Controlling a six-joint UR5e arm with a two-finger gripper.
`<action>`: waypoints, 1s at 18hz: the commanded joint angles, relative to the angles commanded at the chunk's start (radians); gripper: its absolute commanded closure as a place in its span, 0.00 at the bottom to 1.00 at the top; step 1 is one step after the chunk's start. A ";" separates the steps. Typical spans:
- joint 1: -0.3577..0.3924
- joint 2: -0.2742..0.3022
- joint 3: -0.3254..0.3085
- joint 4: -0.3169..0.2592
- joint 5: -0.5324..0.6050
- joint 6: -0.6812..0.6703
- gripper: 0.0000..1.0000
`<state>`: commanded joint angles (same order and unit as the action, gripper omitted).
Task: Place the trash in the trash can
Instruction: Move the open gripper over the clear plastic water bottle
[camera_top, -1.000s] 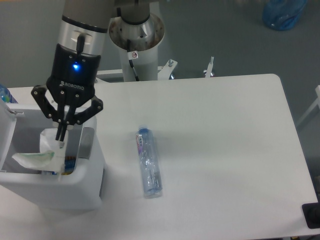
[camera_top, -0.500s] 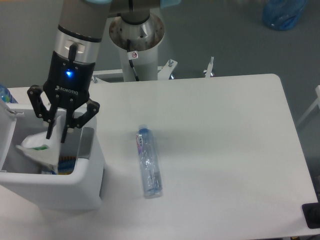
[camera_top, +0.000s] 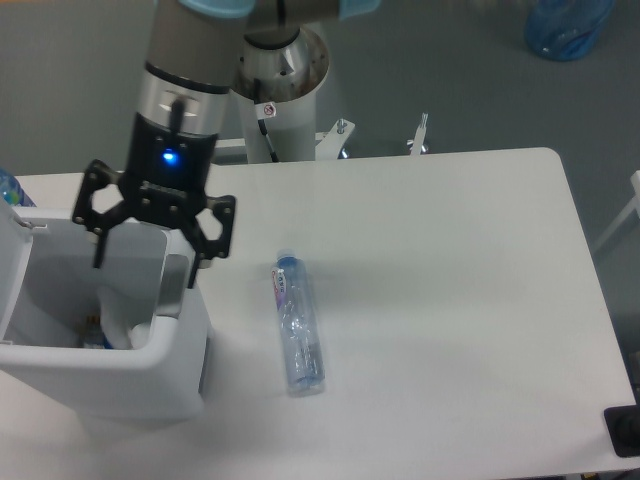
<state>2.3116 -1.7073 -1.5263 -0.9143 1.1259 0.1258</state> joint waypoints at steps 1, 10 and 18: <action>0.009 -0.014 0.000 0.002 0.002 0.003 0.00; 0.089 -0.104 0.002 0.002 0.071 0.035 0.00; 0.109 -0.202 0.002 0.000 0.150 0.043 0.00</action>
<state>2.4206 -1.9097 -1.5247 -0.9143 1.2761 0.1687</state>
